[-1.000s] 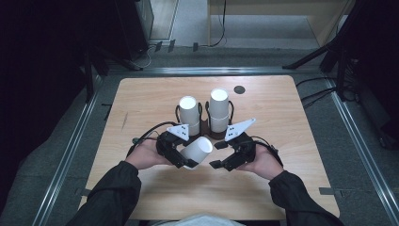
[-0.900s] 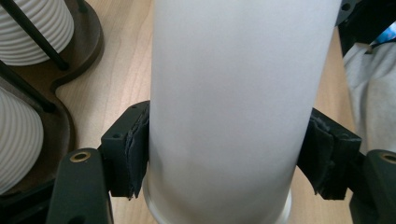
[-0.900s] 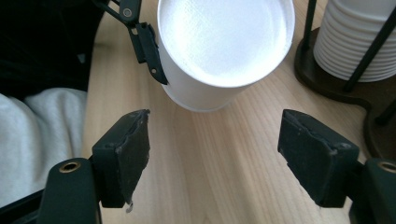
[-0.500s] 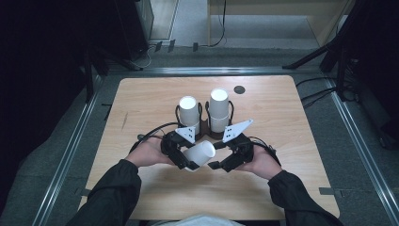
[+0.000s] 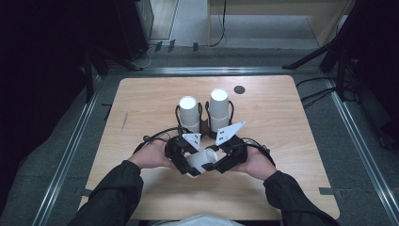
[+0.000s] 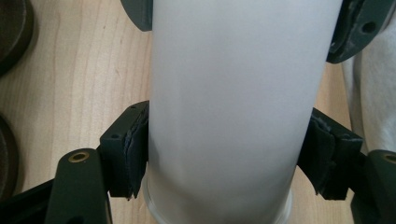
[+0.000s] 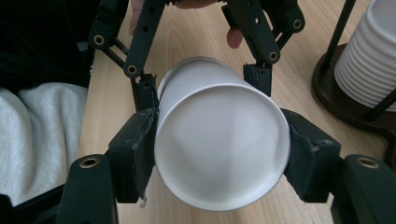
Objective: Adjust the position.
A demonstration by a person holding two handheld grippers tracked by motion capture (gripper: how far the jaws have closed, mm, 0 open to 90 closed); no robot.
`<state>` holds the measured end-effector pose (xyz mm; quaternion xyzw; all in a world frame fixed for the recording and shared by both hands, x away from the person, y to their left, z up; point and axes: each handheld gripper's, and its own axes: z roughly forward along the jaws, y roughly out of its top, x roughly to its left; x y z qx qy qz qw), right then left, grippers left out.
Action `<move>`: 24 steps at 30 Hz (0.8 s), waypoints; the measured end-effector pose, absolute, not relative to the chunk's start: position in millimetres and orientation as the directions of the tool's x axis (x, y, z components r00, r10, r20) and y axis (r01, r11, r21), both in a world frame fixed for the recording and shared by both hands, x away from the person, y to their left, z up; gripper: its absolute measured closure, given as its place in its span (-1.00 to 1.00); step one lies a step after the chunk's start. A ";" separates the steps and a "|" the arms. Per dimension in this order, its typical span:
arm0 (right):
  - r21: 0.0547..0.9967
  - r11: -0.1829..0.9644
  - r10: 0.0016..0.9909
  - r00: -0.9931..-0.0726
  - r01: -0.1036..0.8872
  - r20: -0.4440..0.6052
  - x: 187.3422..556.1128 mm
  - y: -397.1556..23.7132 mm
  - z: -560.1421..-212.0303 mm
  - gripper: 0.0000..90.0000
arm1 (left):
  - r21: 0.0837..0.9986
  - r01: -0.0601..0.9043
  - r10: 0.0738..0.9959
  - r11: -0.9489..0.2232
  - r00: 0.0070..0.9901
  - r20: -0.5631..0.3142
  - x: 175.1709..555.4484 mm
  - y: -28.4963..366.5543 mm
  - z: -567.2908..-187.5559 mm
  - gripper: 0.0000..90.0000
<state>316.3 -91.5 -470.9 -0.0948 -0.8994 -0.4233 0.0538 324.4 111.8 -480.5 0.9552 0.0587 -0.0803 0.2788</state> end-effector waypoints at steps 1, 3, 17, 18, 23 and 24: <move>0.749 0.624 0.126 -0.975 0.222 0.185 316.1 -91.7 -470.2 -0.25 | 0.530 0.160 0.068 -0.832 0.980 -0.189 324.4 112.3 -480.5 -0.41; 0.750 0.622 0.125 -0.974 0.224 0.188 316.2 -92.4 -468.7 -0.25 | 0.546 0.168 0.068 -0.821 0.978 -0.198 324.5 113.3 -480.9 -0.42; 0.769 0.585 0.155 -0.967 0.257 0.205 323.1 -108.7 -459.8 -0.25 | 0.638 0.292 0.173 -0.713 0.954 -0.243 327.8 125.2 -479.8 -0.84; 0.773 0.581 0.154 -0.967 0.255 0.204 323.7 -109.6 -459.2 -0.25 | 0.653 0.292 0.174 -0.699 0.955 -0.241 327.9 127.1 -478.6 -0.84; 0.794 0.551 0.148 -0.967 0.256 0.210 325.4 -113.3 -453.2 -0.25 | 0.706 0.313 0.190 -0.635 0.949 -0.250 324.9 133.6 -475.4 -0.84; 0.798 0.545 0.146 -0.966 0.259 0.214 325.5 -113.7 -451.7 -0.25 | 0.711 0.313 0.192 -0.630 0.950 -0.248 324.0 134.2 -475.4 -0.84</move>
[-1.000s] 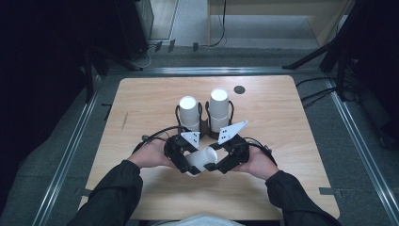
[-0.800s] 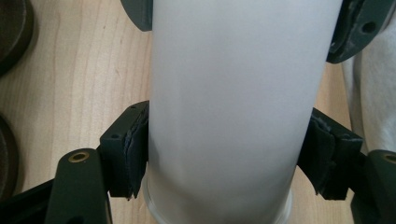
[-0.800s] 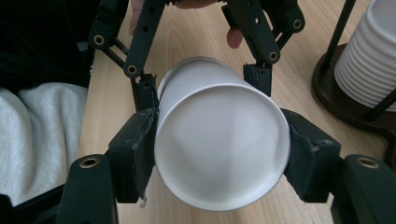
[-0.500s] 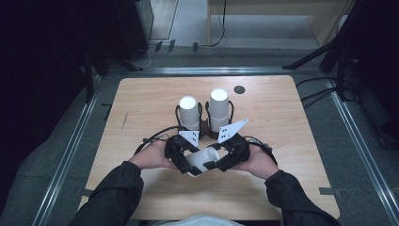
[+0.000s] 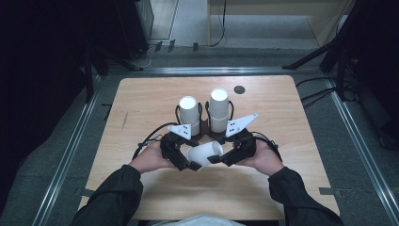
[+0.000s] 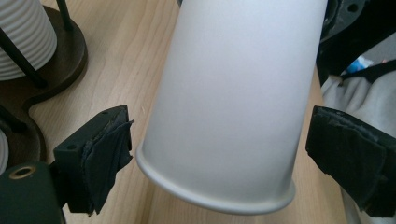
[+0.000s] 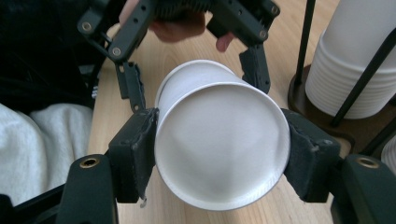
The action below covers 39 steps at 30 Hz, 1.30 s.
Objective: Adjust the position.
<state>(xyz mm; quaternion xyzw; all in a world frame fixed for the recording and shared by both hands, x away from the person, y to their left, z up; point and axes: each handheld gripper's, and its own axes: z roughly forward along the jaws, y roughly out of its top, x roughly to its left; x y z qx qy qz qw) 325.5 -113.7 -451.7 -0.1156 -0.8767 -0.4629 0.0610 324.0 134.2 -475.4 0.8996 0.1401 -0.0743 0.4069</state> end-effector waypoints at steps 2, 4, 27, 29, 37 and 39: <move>0.806 0.532 0.142 -0.966 0.260 0.218 326.1 -114.2 -449.1 -0.25 | 0.730 0.310 0.193 -0.609 0.951 -0.243 321.2 135.4 -475.2 -0.84; 0.813 0.520 0.135 -0.965 0.260 0.223 326.0 -114.1 -446.7 -0.25 | 0.745 0.306 0.200 -0.593 0.952 -0.231 319.1 136.3 -474.3 -0.84; 0.861 0.419 0.090 -0.956 0.289 0.278 329.5 -119.2 -435.5 -0.24 | 0.817 0.294 0.189 -0.497 0.955 -0.228 311.3 153.8 -469.4 -0.53; 0.861 0.423 0.086 -0.958 0.283 0.273 329.6 -119.2 -436.6 -0.26 | 0.811 0.290 0.192 -0.508 0.956 -0.221 311.1 153.0 -468.8 -0.52; 0.847 0.452 0.114 -0.959 0.281 0.258 328.2 -117.2 -440.2 -0.56 | 0.794 0.285 0.193 -0.537 0.958 -0.213 312.4 156.2 -461.7 -0.51; 0.840 0.466 0.117 -0.960 0.279 0.255 328.1 -115.6 -441.7 -0.56 | 0.790 0.289 0.198 -0.541 0.956 -0.215 313.2 157.4 -460.0 -0.50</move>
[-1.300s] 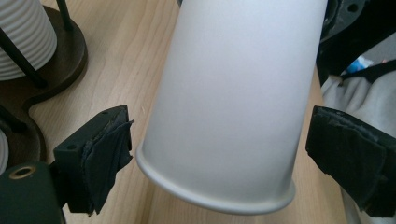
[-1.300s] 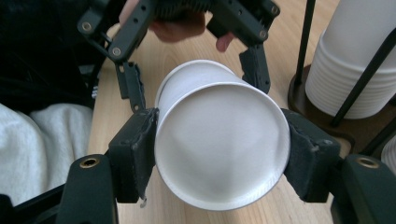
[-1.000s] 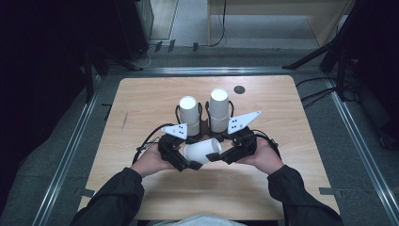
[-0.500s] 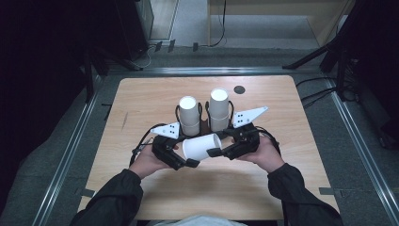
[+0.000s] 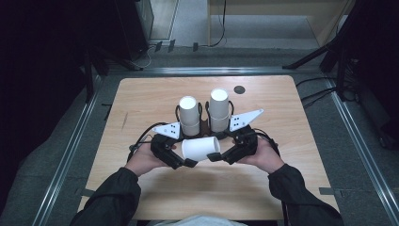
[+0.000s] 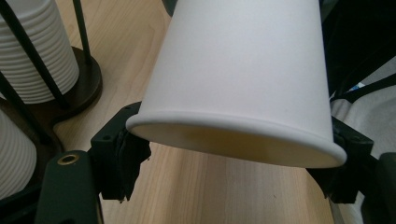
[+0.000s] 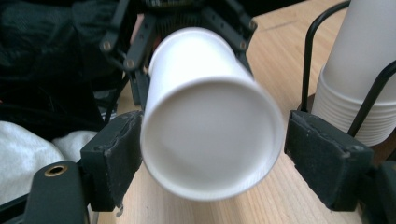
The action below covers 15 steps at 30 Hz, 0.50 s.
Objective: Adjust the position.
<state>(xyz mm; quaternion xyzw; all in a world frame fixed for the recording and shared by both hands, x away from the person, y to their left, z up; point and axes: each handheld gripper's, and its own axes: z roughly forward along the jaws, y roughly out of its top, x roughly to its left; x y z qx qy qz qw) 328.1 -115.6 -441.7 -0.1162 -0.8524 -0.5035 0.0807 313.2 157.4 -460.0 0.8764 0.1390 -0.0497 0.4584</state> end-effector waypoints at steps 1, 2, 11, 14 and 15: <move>0.838 0.469 0.119 -0.960 0.278 0.252 327.7 -115.1 -442.1 -0.56 | 0.783 0.286 0.201 -0.552 0.957 -0.208 314.0 158.5 -458.8 -0.49; 0.836 0.477 0.121 -0.962 0.273 0.246 327.4 -114.7 -442.5 -0.56 | 0.776 0.286 0.205 -0.563 0.957 -0.204 314.3 159.2 -458.0 -0.48; 0.805 0.545 0.124 -0.972 0.233 0.197 324.1 -111.8 -450.6 -0.55 | 0.689 0.279 0.204 -0.669 0.960 -0.191 320.6 157.4 -459.4 -0.48; 0.796 0.561 0.129 -0.974 0.226 0.186 323.1 -109.7 -453.8 -0.55 | 0.652 0.267 0.198 -0.710 0.964 -0.179 322.2 152.4 -461.8 -0.48; 0.795 0.563 0.129 -0.974 0.225 0.184 323.1 -109.2 -455.0 -0.55 | 0.641 0.264 0.192 -0.720 0.964 -0.182 322.9 150.7 -462.8 -0.48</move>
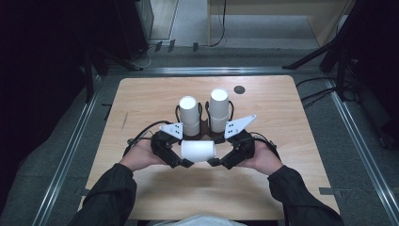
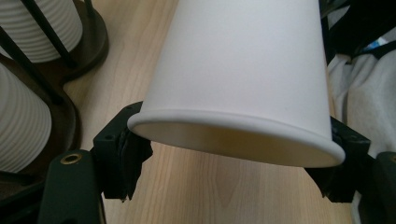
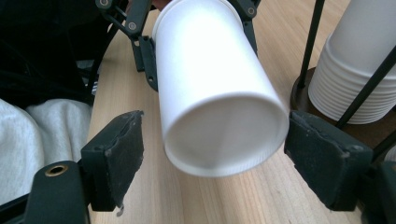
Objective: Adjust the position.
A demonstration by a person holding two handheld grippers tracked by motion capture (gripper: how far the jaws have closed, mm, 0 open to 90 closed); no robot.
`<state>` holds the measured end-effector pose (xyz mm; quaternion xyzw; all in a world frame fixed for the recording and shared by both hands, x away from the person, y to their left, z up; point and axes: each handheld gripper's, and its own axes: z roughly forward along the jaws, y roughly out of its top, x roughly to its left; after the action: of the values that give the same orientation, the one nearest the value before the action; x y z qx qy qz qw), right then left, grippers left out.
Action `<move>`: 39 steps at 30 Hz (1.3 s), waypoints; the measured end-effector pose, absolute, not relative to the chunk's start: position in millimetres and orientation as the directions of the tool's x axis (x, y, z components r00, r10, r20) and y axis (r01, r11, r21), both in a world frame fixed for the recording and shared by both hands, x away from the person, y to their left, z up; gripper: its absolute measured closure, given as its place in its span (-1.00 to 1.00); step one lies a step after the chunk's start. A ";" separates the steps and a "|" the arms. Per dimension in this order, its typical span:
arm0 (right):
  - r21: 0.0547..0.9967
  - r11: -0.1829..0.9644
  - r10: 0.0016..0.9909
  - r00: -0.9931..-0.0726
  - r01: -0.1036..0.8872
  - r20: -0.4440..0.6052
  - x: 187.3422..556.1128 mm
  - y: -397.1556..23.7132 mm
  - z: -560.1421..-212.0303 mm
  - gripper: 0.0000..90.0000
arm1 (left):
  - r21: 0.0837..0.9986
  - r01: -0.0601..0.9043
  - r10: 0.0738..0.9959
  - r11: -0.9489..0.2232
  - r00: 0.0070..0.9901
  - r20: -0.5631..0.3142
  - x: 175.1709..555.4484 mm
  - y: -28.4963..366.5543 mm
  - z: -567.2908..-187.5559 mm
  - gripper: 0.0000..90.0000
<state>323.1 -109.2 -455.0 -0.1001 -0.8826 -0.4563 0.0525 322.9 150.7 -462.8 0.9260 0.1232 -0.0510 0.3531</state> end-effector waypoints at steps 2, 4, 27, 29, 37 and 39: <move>0.787 0.574 0.132 -0.975 0.224 0.181 322.9 -107.6 -457.6 -0.54 | 0.623 0.257 0.182 -0.739 0.966 -0.183 324.1 147.1 -464.6 -0.48; 0.782 0.583 0.134 -0.975 0.222 0.177 322.7 -105.9 -460.2 -0.54 | 0.606 0.254 0.174 -0.754 0.966 -0.189 325.4 143.3 -466.0 -0.48; 0.711 0.679 0.131 -0.983 0.183 0.128 313.3 -94.1 -479.4 -0.28 | 0.502 0.208 0.118 -0.840 0.971 -0.206 329.8 113.8 -477.3 -0.49; 0.711 0.679 0.131 -0.983 0.182 0.127 313.1 -94.1 -479.0 -0.28 | 0.504 0.208 0.116 -0.838 0.971 -0.207 329.6 113.9 -477.5 -0.50; 0.722 0.668 0.132 -0.984 0.180 0.123 314.1 -96.9 -477.1 -0.30 | 0.552 0.246 0.145 -0.797 0.964 -0.222 331.5 118.4 -476.9 -0.69; 0.730 0.657 0.136 -0.982 0.189 0.132 314.9 -99.1 -475.7 -0.30 | 0.564 0.260 0.157 -0.784 0.962 -0.225 332.6 119.8 -475.9 -0.73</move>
<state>314.9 -99.1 -475.7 -0.0891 -0.9096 -0.4044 0.0330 332.6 119.8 -475.9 0.9407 0.1110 -0.0830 0.3096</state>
